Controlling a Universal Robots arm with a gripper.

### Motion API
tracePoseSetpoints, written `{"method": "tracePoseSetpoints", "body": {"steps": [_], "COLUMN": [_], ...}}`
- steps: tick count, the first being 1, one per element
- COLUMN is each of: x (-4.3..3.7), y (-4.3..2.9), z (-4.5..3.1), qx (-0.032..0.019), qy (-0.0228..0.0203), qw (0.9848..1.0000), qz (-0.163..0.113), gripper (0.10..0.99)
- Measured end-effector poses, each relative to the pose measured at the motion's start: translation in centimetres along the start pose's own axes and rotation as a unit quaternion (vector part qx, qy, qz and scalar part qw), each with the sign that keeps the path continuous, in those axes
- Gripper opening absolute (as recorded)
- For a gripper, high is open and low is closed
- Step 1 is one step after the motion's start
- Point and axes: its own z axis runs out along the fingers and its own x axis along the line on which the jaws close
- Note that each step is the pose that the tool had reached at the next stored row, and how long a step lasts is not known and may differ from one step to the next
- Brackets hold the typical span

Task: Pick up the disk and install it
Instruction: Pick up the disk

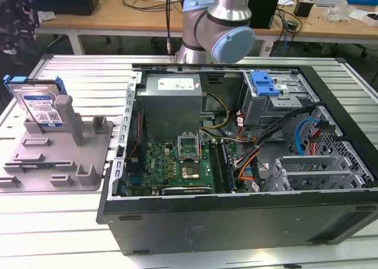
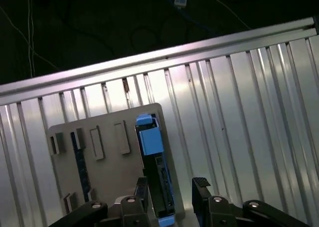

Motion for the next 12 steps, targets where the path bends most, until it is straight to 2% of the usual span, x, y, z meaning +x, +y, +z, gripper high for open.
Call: {"method": "tracePoseSetpoints", "body": {"steps": [1, 6, 8, 12], "x": [0.0, 0.0, 0.0, 0.02], "y": [0.0, 0.01, 0.02, 0.14], "z": [0.0, 0.0, 0.02, 0.06], "qx": [-0.0001, 0.0003, 0.0041, 0.0049], "qy": [0.0008, 0.0023, 0.0016, 0.0021], "qw": [0.9999, 0.9999, 0.9999, 0.9998], "qz": [-0.012, -0.014, -0.014, -0.018], "gripper": [0.482, 0.482, 0.482, 0.482]}}
